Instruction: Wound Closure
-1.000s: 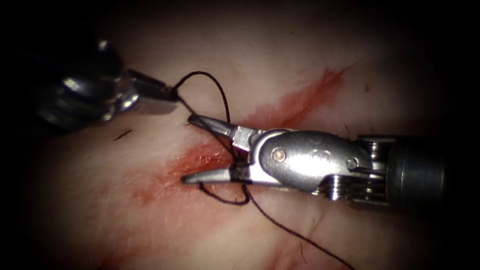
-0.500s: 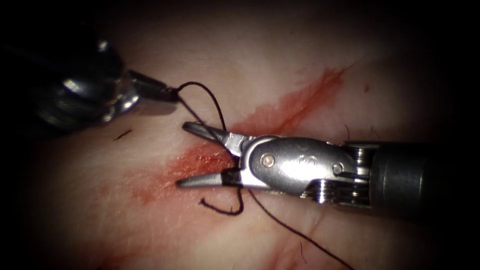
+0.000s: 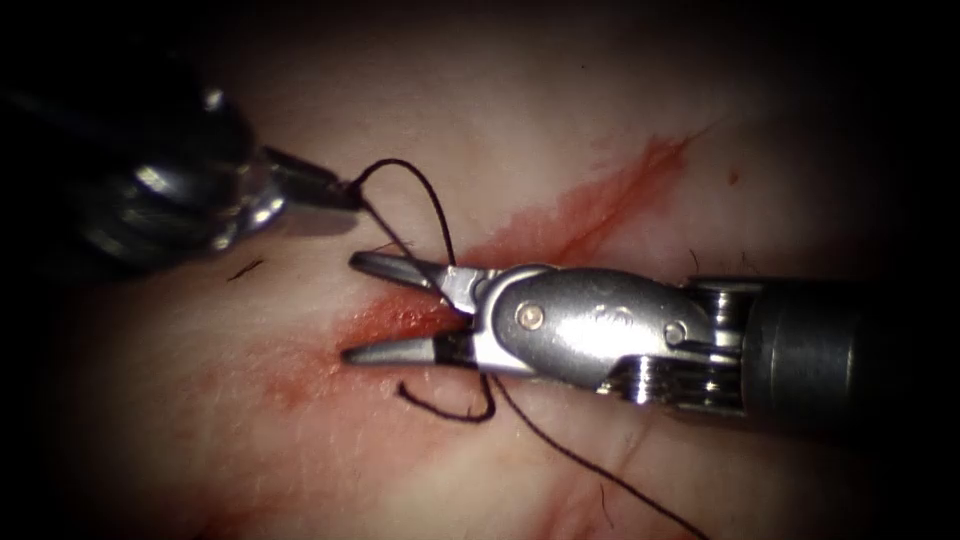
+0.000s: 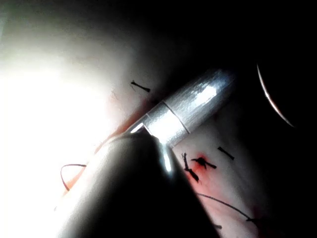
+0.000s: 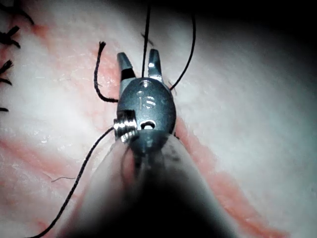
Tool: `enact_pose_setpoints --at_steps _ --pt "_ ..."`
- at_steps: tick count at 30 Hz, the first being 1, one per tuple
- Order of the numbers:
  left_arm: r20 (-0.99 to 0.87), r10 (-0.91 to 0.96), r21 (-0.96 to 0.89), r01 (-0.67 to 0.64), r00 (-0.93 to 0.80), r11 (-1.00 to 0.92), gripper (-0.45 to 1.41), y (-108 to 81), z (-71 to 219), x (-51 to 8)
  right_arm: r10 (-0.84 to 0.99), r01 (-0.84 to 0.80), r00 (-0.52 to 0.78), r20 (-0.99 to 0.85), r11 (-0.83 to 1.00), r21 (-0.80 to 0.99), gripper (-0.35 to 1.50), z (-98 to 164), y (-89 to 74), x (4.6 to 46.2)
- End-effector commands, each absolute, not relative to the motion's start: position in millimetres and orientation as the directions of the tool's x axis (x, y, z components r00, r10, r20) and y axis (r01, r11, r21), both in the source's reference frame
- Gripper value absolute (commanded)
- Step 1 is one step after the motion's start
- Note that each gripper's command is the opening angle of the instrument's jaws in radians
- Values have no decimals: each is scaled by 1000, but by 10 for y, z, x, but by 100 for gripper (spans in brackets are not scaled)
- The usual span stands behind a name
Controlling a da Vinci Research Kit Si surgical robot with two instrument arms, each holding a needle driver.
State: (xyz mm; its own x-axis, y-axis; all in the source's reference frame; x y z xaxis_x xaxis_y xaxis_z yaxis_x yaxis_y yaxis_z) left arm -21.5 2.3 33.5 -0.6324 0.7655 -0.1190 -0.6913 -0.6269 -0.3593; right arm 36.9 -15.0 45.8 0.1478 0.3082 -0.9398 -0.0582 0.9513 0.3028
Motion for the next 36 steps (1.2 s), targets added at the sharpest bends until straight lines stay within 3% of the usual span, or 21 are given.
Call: enact_pose_setpoints --at_steps 1,6,10,12,14,24,32,35,36 --pt "-122 762 -357 -689 -635 -631 -45 25 339 -220 305 -58 145 -941 952 300 22 461 -148 378" --pt "-122 764 -360 -689 -633 -629 -45 25 339 -220 304 -59 146 -941 953 299 2 463 -147 378" --pt "-122 765 -360 -690 -633 -628 -45 25 338 -220 303 -59 146 -942 953 297 10 465 -147 377" --pt "-121 765 -360 -690 -633 -628 -45 25 338 -220 302 -59 147 -942 953 297 4 466 -147 377" --pt "-121 765 -359 -690 -632 -628 -45 25 338 -220 301 -51 145 -943 954 296 -35 468 -148 375" --pt "-125 763 -356 -689 -635 -632 -45 26 343 -214 287 -39 136 -948 958 284 -35 450 -142 369" --pt "-23 746 -340 -696 -665 -632 -45 29 383 -159 250 -4 73 -965 968 251 -35 392 -107 317" --pt "29 744 -344 -706 -667 -619 -45 29 399 -135 270 4 61 -961 963 271 21 373 -98 293" --pt "47 737 -346 -703 -674 -622 -45 27 405 -128 273 5 60 -960 962 274 29 369 -97 285"
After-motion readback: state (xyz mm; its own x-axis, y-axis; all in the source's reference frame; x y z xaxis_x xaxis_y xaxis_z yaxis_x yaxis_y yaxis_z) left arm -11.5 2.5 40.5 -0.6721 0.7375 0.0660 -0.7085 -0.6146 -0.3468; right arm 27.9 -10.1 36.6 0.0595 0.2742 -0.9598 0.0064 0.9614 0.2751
